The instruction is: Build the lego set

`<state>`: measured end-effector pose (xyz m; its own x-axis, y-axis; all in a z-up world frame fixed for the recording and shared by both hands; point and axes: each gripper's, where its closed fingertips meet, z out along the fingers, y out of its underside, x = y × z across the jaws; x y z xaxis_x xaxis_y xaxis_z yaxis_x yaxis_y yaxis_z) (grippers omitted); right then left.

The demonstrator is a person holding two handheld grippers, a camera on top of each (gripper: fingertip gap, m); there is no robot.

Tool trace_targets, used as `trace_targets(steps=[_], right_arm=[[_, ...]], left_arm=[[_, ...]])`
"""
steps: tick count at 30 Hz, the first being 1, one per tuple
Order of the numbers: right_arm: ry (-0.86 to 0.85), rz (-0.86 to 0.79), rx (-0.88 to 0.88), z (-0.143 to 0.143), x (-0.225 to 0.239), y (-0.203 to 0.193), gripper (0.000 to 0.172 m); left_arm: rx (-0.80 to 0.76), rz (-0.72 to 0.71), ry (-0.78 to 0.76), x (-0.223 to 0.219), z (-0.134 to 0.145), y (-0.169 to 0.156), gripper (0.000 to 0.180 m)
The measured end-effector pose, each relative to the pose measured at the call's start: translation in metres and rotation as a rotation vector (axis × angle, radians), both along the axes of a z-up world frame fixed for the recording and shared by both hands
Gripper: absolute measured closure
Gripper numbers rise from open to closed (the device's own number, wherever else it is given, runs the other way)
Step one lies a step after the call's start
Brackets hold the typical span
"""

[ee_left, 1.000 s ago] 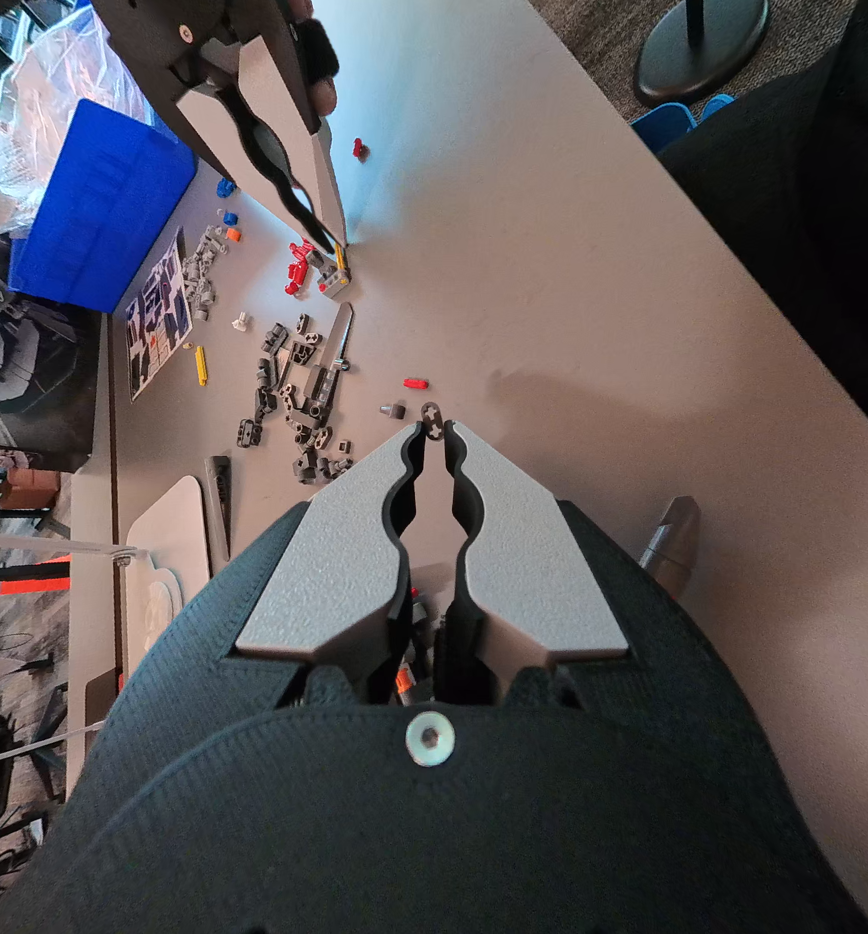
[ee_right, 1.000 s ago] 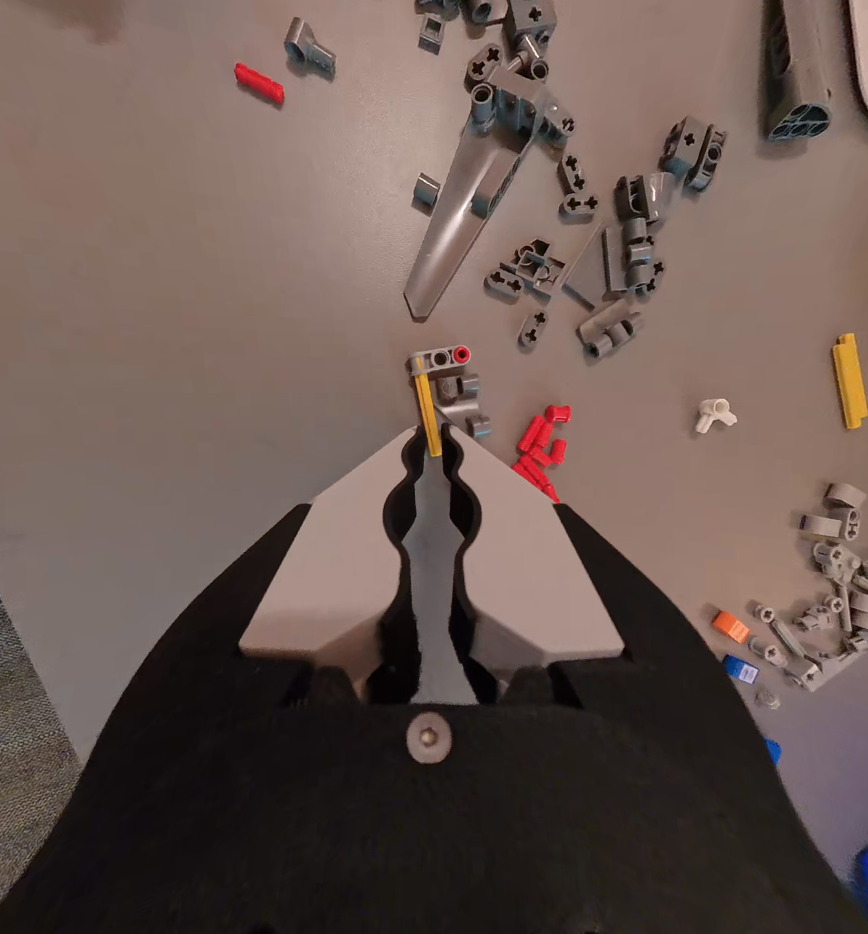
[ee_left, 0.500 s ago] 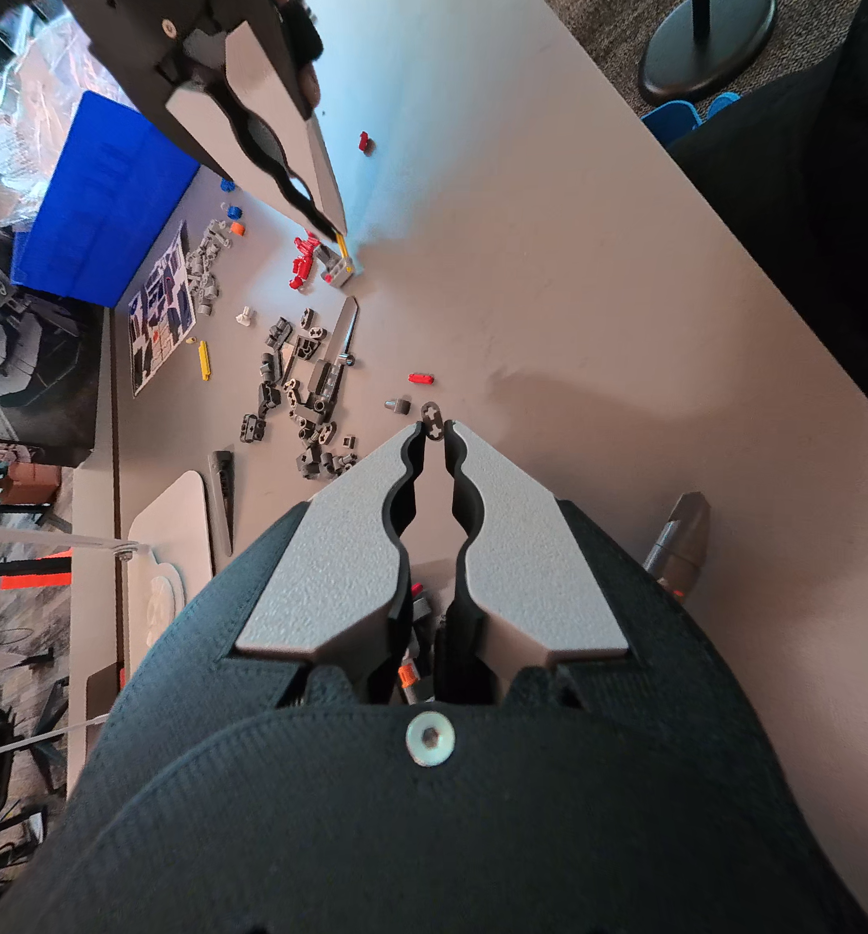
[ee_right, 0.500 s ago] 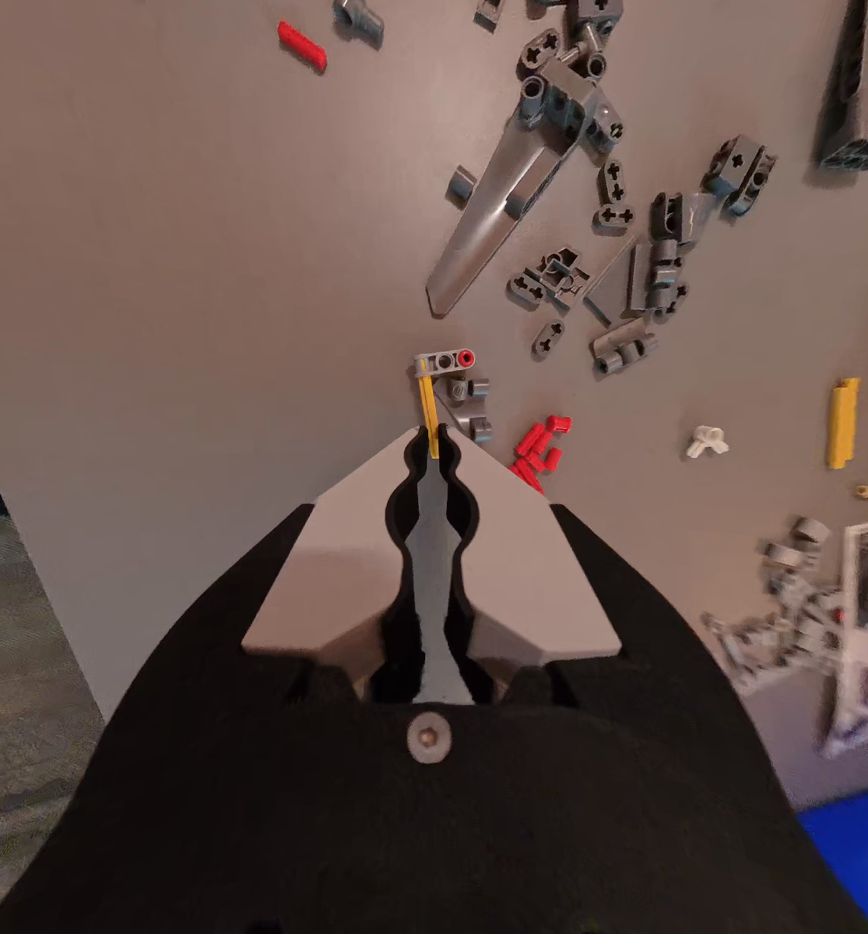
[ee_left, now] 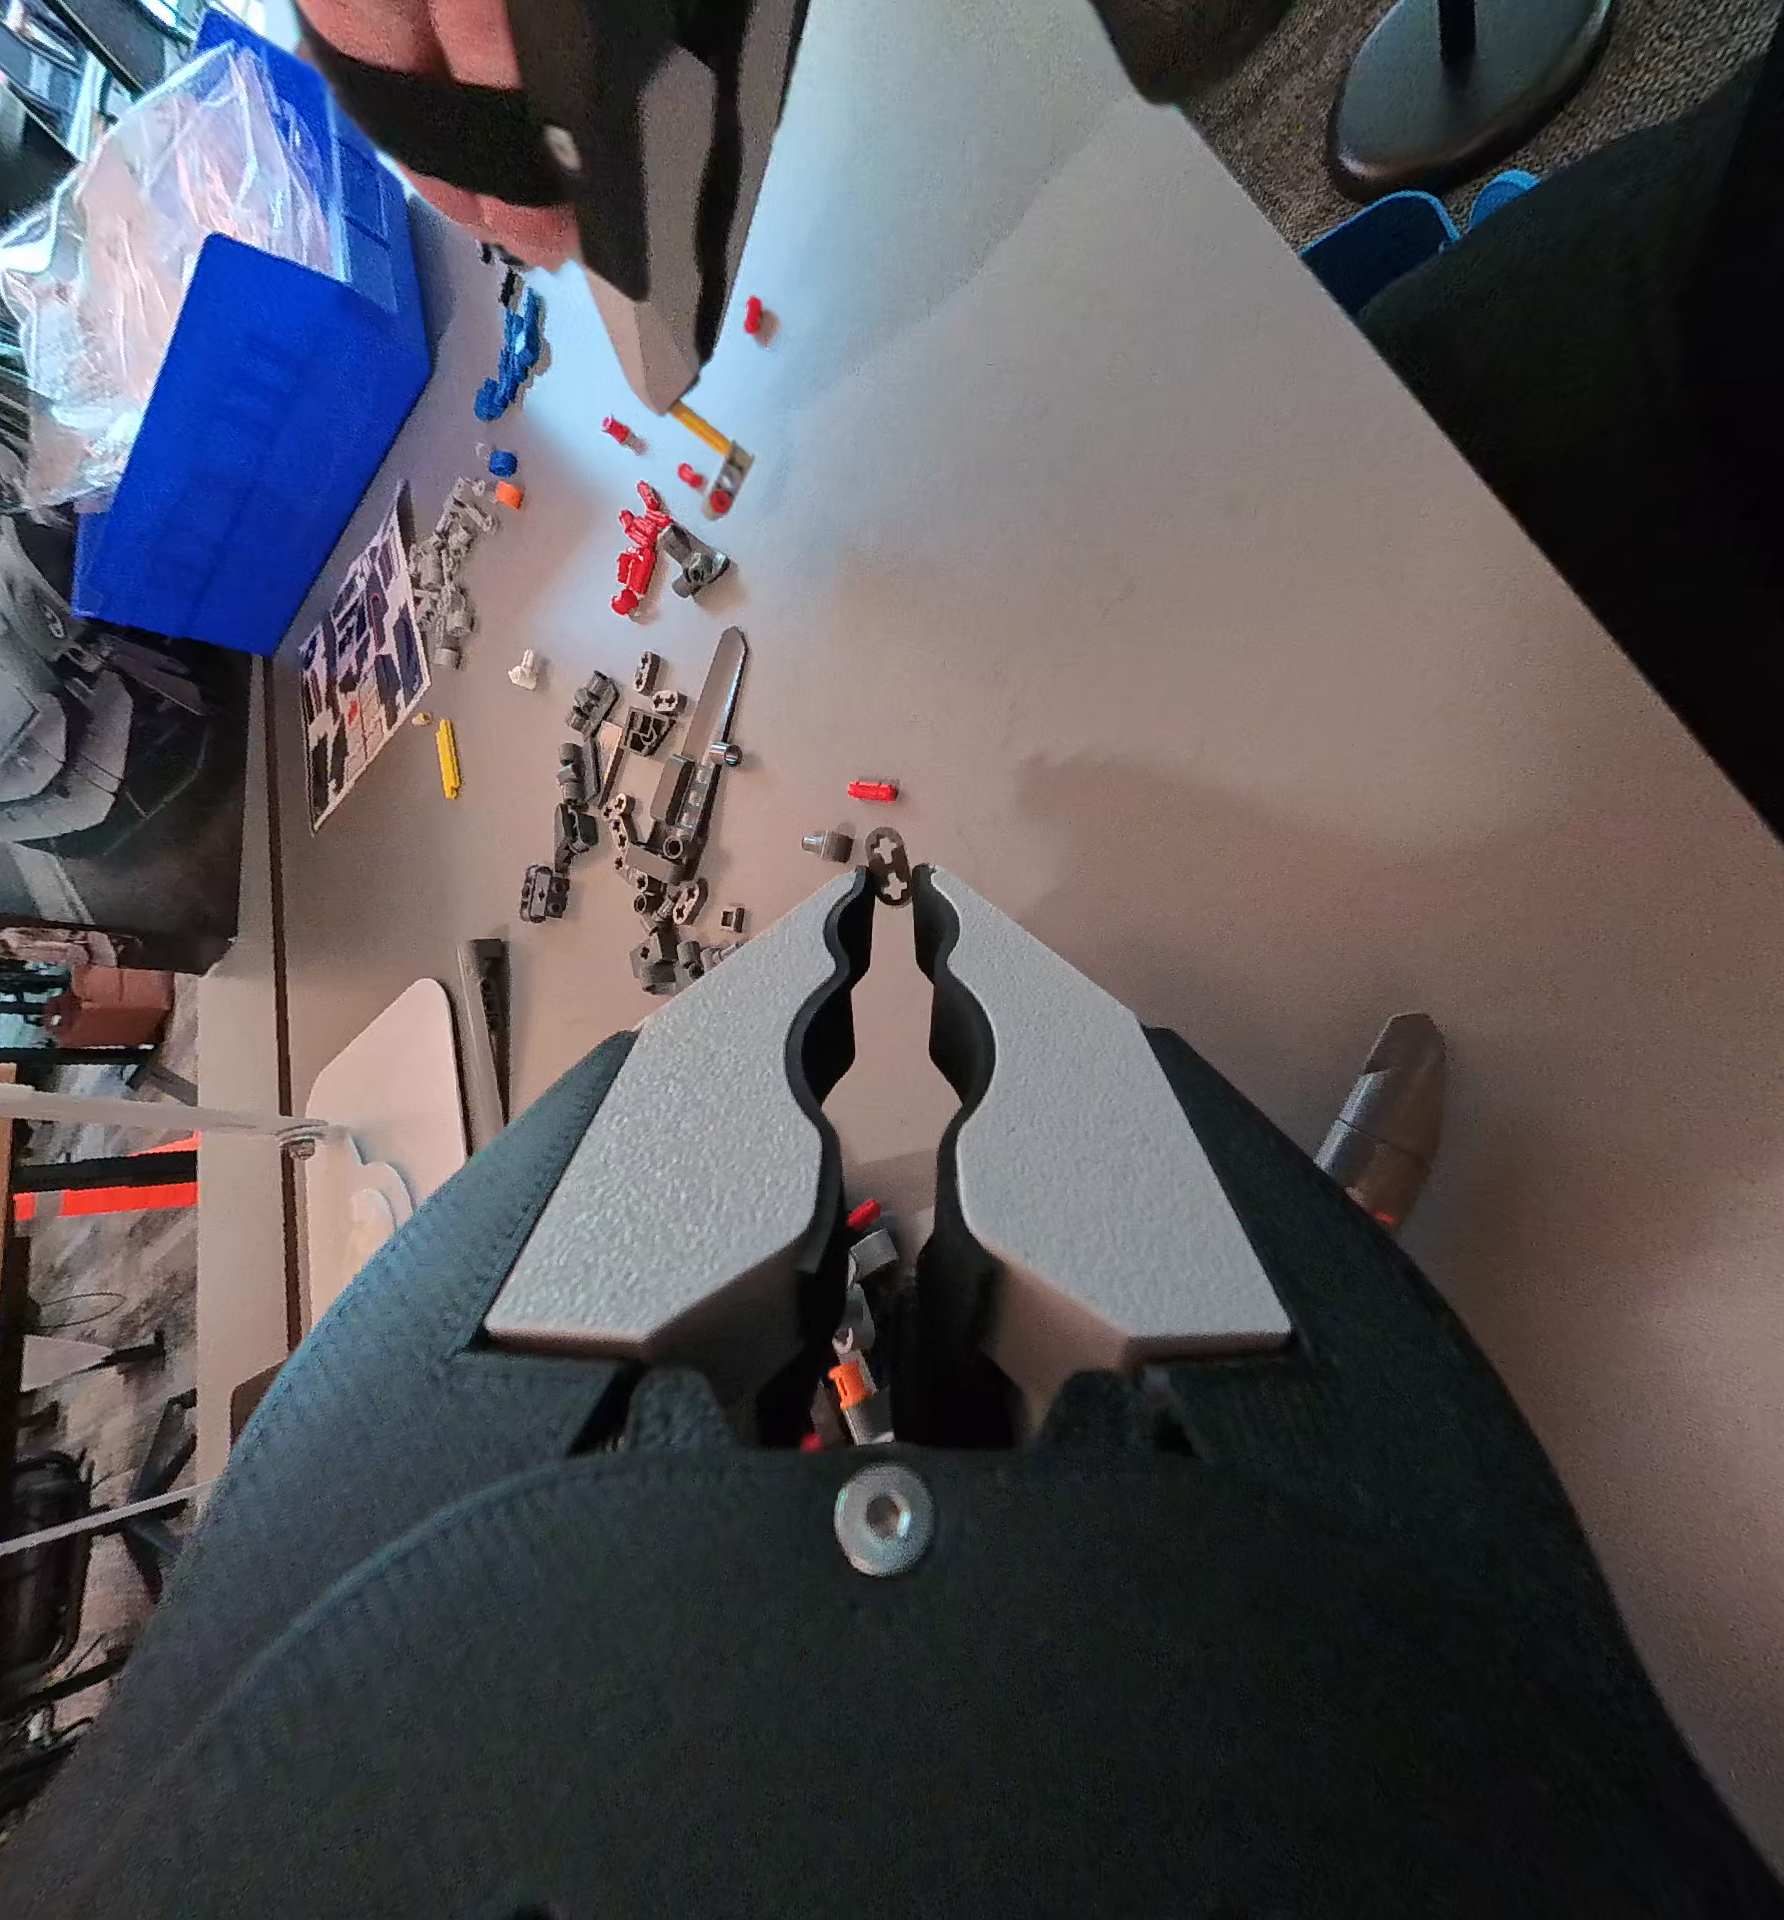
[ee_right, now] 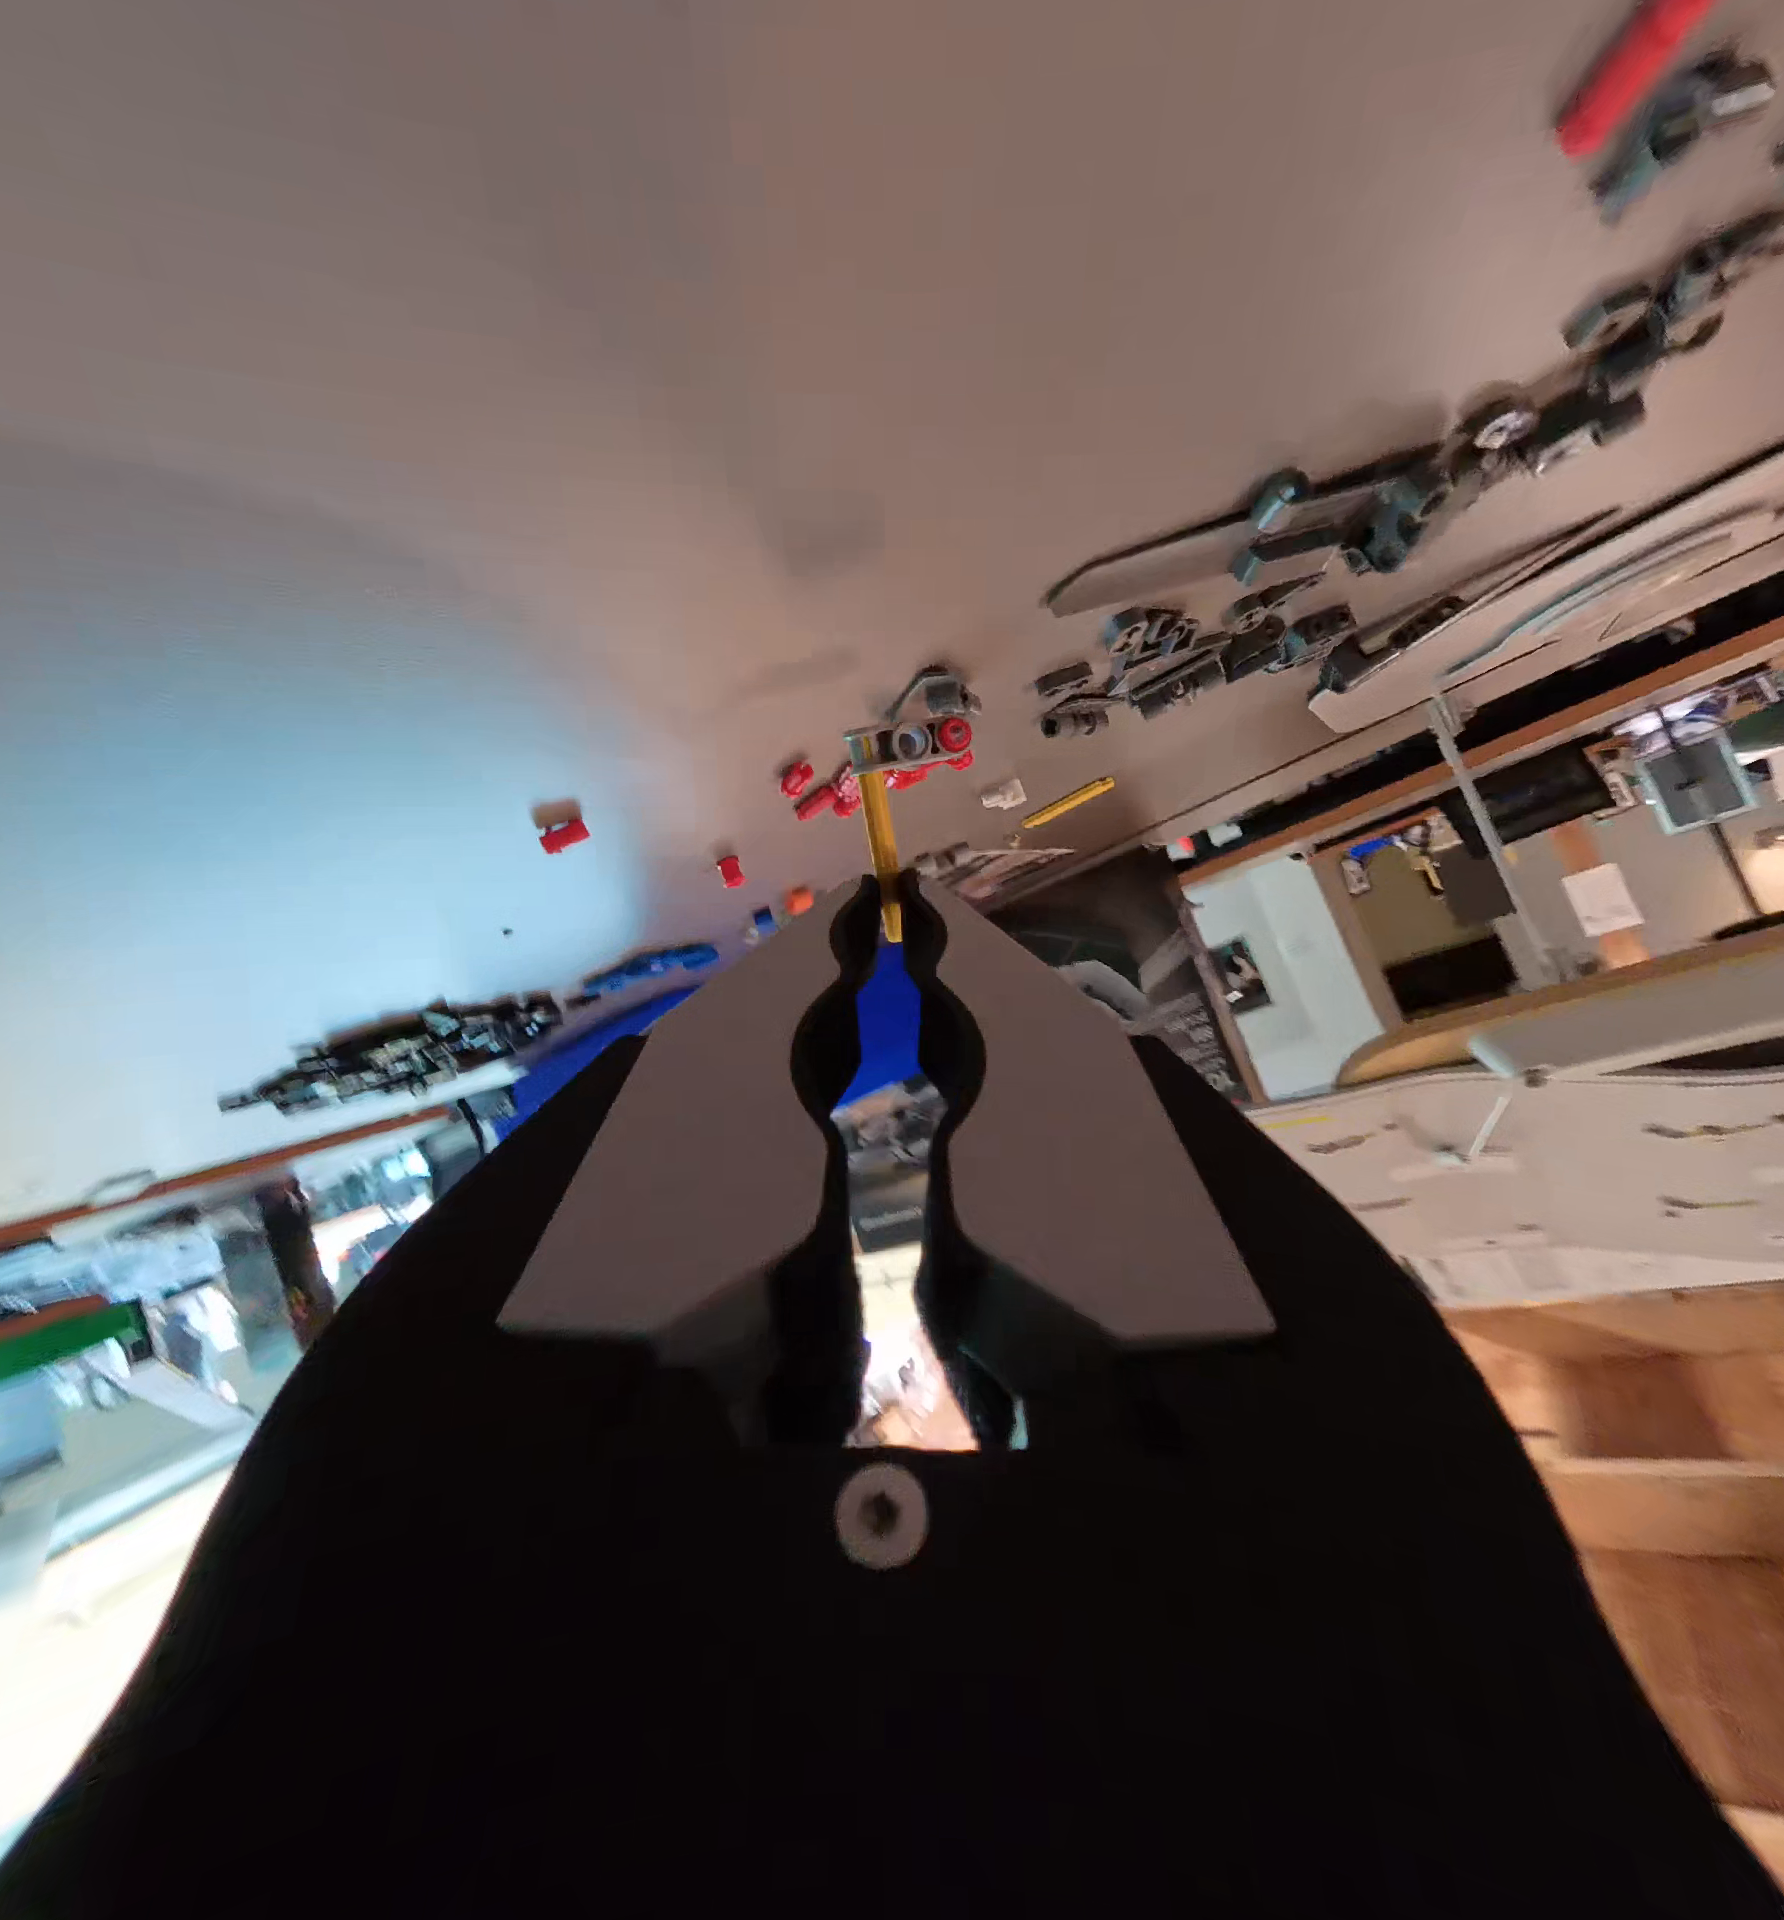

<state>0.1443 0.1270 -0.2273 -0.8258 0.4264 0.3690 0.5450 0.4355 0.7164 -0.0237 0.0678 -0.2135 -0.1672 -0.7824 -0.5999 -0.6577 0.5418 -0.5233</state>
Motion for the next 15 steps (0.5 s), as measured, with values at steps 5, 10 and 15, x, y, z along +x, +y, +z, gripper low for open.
trace_targets(steps=[5,10,15], right_arm=[[-0.088,0.014,0.0,-0.008,-0.009,-0.011,0.171],[-0.129,0.006,-0.024,-0.015,-0.011,-0.014,0.17],[-0.118,0.003,-0.039,-0.014,-0.018,-0.02,0.165]], left_arm=[[0.021,-0.003,-0.012,-0.003,0.007,-0.002,0.175],[0.04,-0.007,-0.018,-0.005,0.012,-0.005,0.175],[0.041,-0.012,-0.017,-0.006,0.012,-0.006,0.175]])
